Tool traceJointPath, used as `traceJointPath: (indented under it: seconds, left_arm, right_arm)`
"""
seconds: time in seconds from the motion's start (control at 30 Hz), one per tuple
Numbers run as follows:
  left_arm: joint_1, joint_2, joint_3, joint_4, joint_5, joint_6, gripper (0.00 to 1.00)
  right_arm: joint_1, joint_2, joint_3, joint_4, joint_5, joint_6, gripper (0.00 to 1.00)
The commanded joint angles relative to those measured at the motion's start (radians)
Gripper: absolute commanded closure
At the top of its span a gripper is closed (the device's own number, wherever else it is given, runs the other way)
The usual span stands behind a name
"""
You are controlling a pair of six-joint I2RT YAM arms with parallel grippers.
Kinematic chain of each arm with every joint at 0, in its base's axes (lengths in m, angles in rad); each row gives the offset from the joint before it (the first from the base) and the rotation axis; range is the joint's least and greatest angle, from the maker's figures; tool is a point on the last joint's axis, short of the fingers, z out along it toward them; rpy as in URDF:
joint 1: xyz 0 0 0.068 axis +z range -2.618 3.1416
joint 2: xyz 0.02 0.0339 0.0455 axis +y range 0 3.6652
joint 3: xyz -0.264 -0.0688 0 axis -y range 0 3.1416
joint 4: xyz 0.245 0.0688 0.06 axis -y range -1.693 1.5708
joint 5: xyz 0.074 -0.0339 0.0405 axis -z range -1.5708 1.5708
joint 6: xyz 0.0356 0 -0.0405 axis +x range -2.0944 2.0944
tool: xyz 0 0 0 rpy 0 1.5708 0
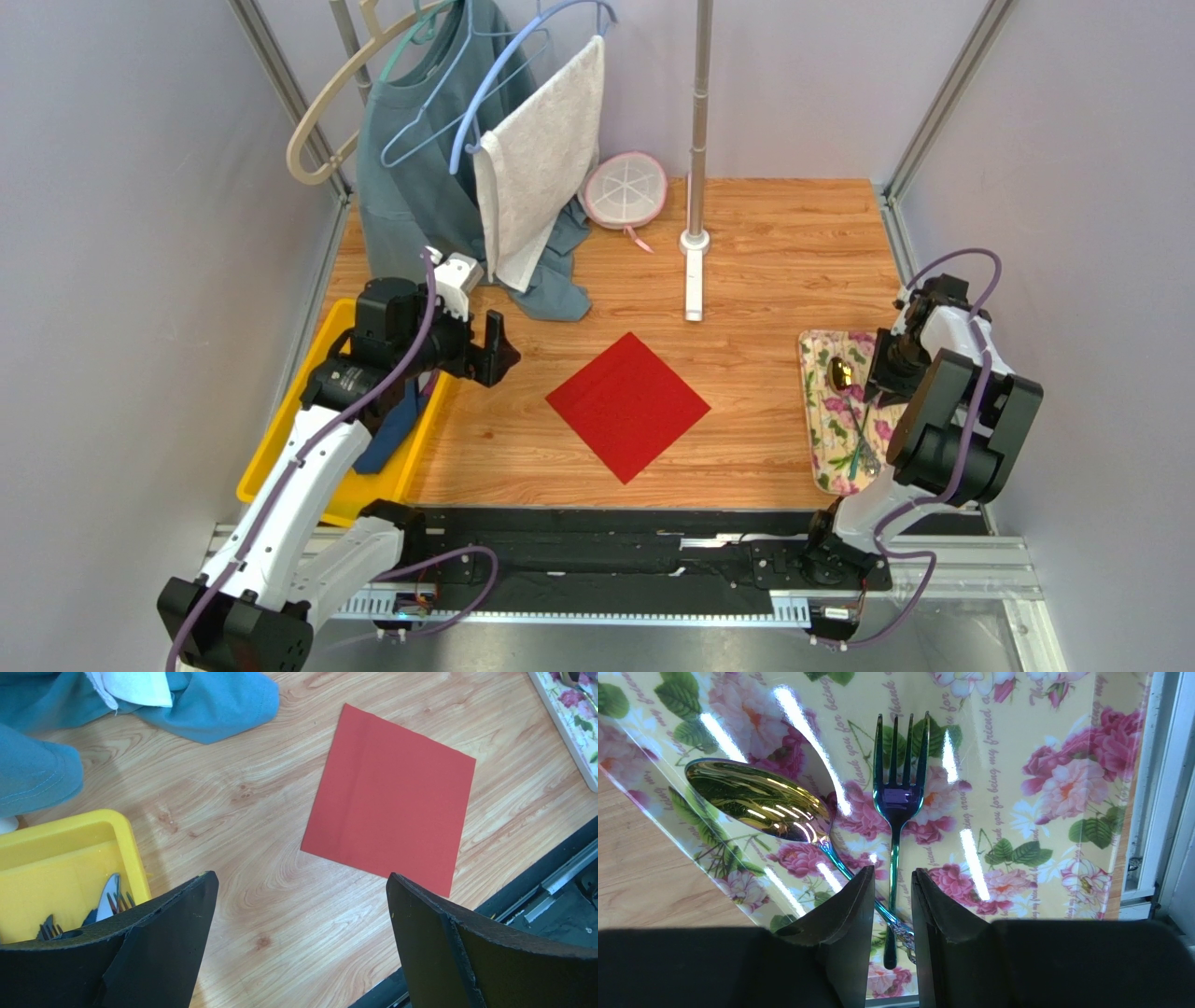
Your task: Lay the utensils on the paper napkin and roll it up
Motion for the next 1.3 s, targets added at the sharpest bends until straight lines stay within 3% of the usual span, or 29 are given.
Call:
traceJointPath:
  seconds: [0.0,0.17,0.27,0.4,0.47,0.87,1.03,1.13,1.27]
  left_arm:
    - [0.006,0.005,0.018,0.050,0.033,-0.025,0.01]
    - [0.006,0.017,0.018,0.057,0.035,-0.024,0.01]
    - [0.006,0.022,0.016,0.062,0.033,-0.021,0.01]
    - [0.006,0.023,0.011,0.070,0.032,-0.026,0.01]
    - [0.006,0.025,0.008,0.076,0.032,-0.026,0.01]
    - [0.006,0.023,-0.005,0.096,0.018,-0.024,0.01]
    - [0.006,0.016,-0.015,0.103,0.005,-0.042,0.01]
    - [0.006,0.025,-0.016,0.093,0.001,-0.053,0.01]
    - [0.006,0.020,-0.002,0.059,-0.016,-0.049,0.01]
  right_arm:
    - [-0.001,0.029,-0.016,0.043,0.004,0.038,0.71]
    - [-0.001,0.065,-0.039,0.069,0.009,0.046,0.72]
    - [0.001,0.085,-0.045,0.078,0.009,0.050,0.77]
    - [0.001,0.084,-0.030,0.072,0.003,0.059,0.96]
    - [-0.001,0.072,-0.002,0.056,0.001,0.059,1.00]
    - [0.001,-0.034,0.208,-0.008,0.102,-0.076,1.00]
    - [0.021,-0.065,0.307,-0.091,0.003,-0.062,1.00]
    - [0.080,-0.091,0.320,-0.131,-0.089,0.013,1.00]
    - [0.275,-0.146,0.253,-0.102,-0.181,0.143,1.00]
